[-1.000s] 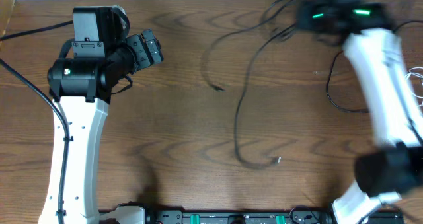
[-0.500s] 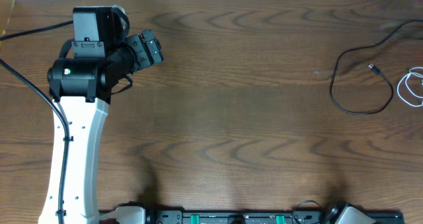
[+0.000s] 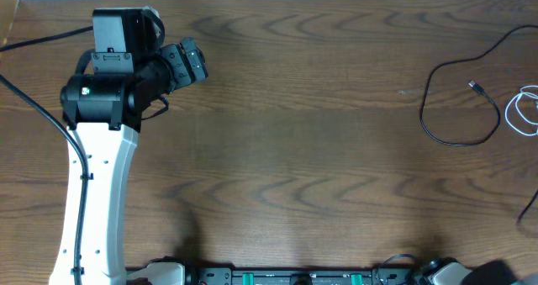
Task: Untangle cables
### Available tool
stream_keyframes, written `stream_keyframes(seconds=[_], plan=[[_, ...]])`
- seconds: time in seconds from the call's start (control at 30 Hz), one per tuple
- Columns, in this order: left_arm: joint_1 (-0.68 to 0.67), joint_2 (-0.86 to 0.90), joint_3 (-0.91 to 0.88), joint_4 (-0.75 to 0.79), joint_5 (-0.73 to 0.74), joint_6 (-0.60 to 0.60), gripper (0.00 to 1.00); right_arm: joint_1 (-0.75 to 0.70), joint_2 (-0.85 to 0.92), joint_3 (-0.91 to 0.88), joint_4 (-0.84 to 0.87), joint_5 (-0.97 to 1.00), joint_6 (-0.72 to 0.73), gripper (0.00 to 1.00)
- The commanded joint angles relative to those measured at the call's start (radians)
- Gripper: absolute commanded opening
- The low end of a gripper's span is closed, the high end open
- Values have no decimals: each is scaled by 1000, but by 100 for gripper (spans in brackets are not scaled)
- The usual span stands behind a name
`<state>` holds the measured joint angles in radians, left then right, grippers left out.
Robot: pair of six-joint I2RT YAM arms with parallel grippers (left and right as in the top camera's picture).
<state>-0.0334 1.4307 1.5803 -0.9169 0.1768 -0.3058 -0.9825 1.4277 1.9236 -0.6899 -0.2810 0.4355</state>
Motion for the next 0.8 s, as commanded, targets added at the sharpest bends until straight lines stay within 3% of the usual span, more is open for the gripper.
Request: stream_keyframes(seconds=[0.0,0.23,0.6,0.67,0.7,0.77], plan=[[4,2,6,-2,-9,16,95,-14,119,3,23,-22,-26,1],[4,2,6,-2,-9,13,95,-8,288,3,107,-106,-32,1],[4,7,6,-1,-9,-13,95,-6,312,3,33,-39,-81,3],[4,10,6,-1,-10,-13,95,-4,318,3,24,-39,-81,32],[4,11,6,1,-10,-13,95,-3,320,3,19,-39,-81,57],[4,13,6,1,-9,-13,95,-1,325,3,3,-39,-80,95]])
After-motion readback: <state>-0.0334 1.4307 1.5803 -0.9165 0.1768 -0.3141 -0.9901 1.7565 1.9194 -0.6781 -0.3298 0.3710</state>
